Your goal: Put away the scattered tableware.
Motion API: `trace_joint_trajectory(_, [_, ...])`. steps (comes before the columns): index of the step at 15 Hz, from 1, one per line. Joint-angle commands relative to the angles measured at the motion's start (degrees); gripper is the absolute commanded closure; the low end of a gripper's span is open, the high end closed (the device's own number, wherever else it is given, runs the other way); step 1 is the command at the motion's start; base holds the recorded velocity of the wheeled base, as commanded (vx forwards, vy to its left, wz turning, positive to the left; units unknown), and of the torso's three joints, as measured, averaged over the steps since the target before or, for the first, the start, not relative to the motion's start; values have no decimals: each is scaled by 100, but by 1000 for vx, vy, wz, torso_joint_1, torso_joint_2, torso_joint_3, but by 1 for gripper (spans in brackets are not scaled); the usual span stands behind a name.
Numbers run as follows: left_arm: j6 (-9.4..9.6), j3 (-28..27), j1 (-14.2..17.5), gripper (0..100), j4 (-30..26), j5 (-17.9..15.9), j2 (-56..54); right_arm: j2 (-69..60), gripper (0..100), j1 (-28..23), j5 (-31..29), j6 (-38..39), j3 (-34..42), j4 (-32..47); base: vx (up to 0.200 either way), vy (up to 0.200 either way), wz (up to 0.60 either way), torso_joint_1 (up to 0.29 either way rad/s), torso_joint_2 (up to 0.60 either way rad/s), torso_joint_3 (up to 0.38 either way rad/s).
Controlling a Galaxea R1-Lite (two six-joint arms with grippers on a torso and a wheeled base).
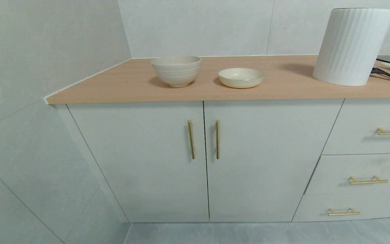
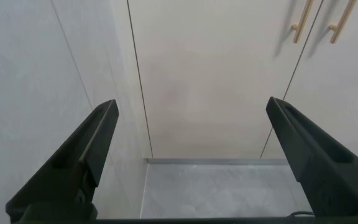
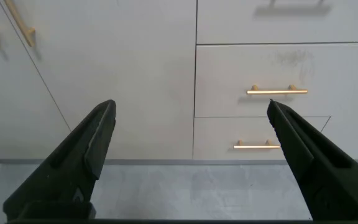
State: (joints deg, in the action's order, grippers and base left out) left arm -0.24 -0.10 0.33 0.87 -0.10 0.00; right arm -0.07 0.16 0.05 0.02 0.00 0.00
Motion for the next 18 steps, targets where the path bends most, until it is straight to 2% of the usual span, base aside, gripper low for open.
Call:
trace_joint_trajectory(1, [-2,1,2,0,1,1,0,7,0,2,13,-20,0,0,0,0,0,0,0,0])
trace_joint_trajectory(3, [-2,1,2,0,1,1,0,359,0,98,109,-249,-88,-9,0,0,0,0,0,0])
trace_joint_trajectory(4, [-2,1,2,0,1,1,0,596,0,186,259,-213,-501,-35,0,0,0,0,0,0])
trace_joint_trajectory(5, [-2,1,2,0,1,1,0,1282,0,353,637,77,-1635,88,0,0,0,0,0,0])
trace_joint_trajectory(8, [-2,1,2,0,1,1,0,3927,0,547,1524,85,-2865,158,0,0,0,0,0,0])
trace_joint_trajectory(9, [-2,1,2,0,1,1,0,4657,0,749,1560,94,-3173,88,0,0,0,0,0,0])
trace_joint_trajectory(12, [-2,1,2,0,1,1,0,6546,0,1988,1454,296,-4289,-211,0,0,0,0,0,0])
trace_joint_trajectory(15, [-2,1,2,0,1,1,0,7592,0,2621,1480,534,-5291,-246,0,0,0,0,0,0])
trace_joint_trajectory(18, [-2,1,2,0,1,1,0,8445,0,3104,1489,639,-5985,-255,0,0,0,0,0,0])
